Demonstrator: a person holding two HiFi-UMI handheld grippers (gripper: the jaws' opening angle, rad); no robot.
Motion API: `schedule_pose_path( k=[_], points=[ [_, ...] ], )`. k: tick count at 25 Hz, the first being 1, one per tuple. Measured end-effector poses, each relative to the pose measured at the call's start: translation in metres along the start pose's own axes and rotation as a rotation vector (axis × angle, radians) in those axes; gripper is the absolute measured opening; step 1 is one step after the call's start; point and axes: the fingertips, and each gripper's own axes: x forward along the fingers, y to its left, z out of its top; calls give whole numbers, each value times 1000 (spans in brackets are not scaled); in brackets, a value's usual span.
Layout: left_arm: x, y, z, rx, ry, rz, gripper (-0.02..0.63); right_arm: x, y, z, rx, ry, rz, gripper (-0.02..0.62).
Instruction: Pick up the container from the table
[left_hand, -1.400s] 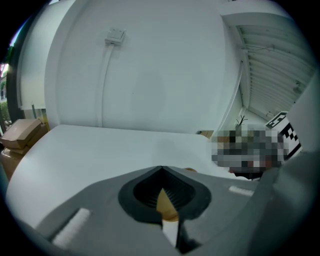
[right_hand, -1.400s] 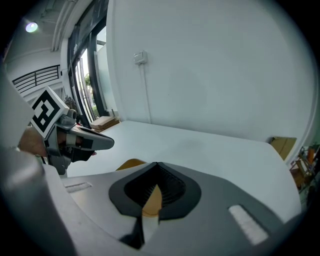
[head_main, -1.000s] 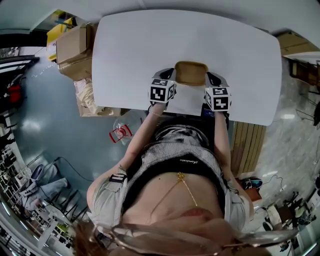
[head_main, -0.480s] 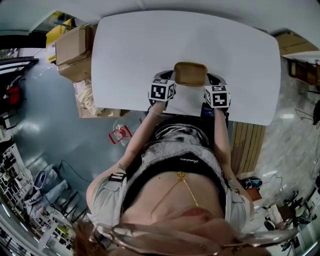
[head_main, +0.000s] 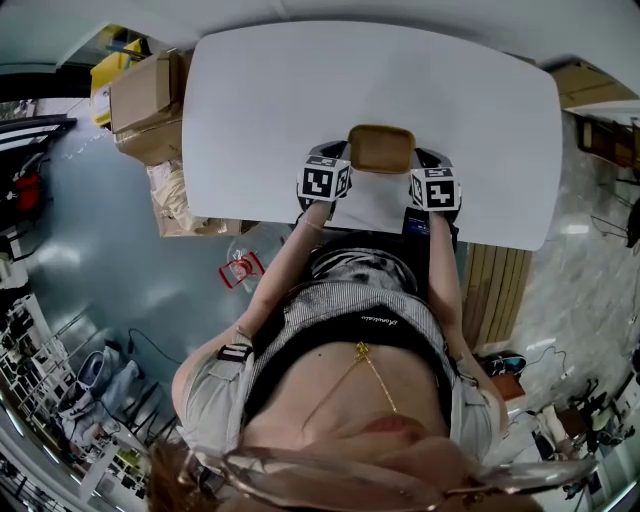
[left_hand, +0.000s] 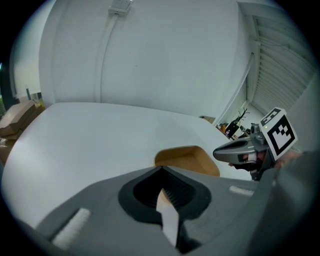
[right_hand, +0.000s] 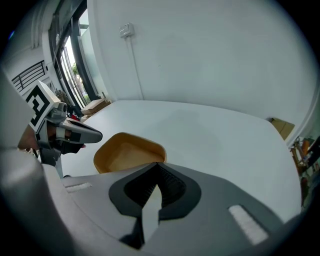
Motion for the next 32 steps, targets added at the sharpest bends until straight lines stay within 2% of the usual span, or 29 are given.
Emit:
schedule_pose_path(
  k=[25,27,32],
  points=[
    [7,6,-1,-11,16,11,3,11,-10,-5,39,32,5,26],
    [9,6,-1,-17,22,5,39,11,-10,-3,47,28,14,35],
    [11,7,-4,-18,40,2,53,14,-5,-3,59,43,40,68]
  ],
)
